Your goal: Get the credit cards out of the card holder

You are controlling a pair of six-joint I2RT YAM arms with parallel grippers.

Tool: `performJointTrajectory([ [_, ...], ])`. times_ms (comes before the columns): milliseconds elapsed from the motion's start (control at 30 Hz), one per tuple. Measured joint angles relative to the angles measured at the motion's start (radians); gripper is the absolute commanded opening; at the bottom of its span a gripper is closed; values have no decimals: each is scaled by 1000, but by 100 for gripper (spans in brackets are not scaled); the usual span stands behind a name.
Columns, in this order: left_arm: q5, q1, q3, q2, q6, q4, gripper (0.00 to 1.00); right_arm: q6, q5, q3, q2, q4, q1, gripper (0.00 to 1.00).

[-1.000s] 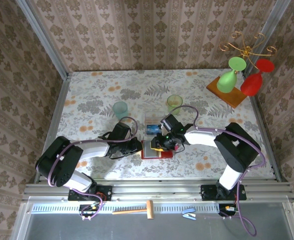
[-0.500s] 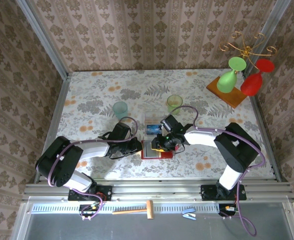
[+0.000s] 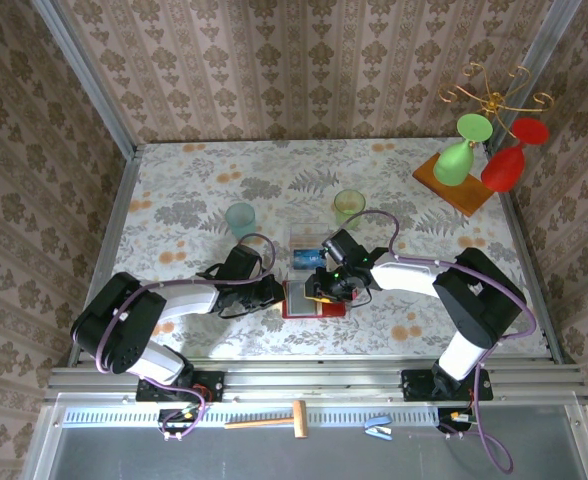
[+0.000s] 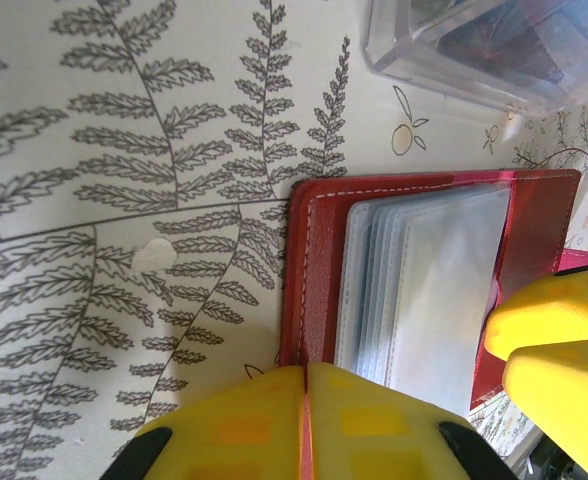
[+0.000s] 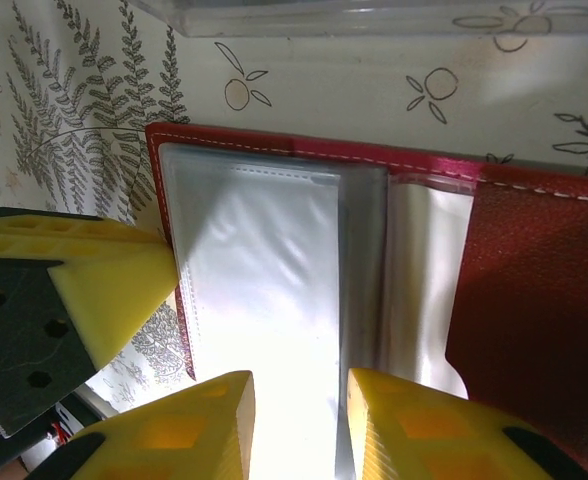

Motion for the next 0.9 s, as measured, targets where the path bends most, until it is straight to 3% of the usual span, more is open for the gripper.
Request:
performJointTrajectory([
  [400,-2,0,0,0,0,0,11,-2,-3,-19,-3,16,-6,24],
  [900,-2,0,0,1,0,0,11,24,-52,-19,27,101,-6,30],
])
